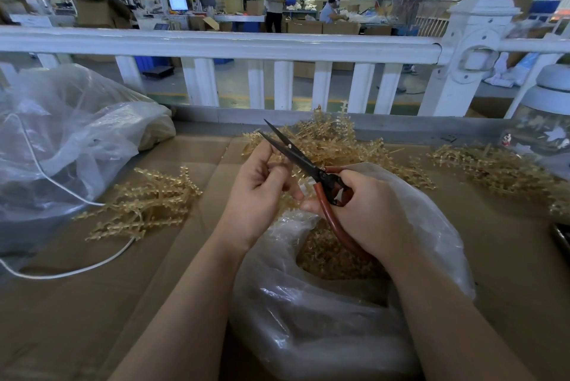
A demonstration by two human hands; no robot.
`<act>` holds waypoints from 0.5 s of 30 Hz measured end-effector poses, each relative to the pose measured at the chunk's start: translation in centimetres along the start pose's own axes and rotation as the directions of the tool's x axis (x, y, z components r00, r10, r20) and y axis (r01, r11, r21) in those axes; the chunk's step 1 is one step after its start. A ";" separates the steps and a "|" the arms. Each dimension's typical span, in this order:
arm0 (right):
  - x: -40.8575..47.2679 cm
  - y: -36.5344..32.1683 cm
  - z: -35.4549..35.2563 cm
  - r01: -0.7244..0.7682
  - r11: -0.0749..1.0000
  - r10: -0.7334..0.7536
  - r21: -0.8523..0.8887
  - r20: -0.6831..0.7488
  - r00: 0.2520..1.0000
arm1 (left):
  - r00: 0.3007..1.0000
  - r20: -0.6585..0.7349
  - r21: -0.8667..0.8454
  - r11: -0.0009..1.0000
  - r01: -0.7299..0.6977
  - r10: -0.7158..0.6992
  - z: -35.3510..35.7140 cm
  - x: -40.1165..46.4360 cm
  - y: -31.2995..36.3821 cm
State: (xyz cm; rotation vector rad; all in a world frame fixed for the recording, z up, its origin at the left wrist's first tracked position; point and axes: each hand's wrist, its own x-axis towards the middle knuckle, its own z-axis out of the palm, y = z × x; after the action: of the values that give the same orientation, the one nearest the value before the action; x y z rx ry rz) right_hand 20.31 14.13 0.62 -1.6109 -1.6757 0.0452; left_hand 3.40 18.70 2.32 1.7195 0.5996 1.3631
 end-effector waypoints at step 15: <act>-0.1 -0.4 0.0 -0.027 0.999 0.027 0.019 -0.019 0.999 | 1.000 0.016 0.025 1.000 -0.015 0.015 0.1 -0.1 0.0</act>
State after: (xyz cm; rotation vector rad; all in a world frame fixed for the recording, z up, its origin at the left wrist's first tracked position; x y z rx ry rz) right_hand 20.02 13.96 0.77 -1.6150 -1.6346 0.0585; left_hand 3.42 18.59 2.31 1.7565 0.5987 1.3570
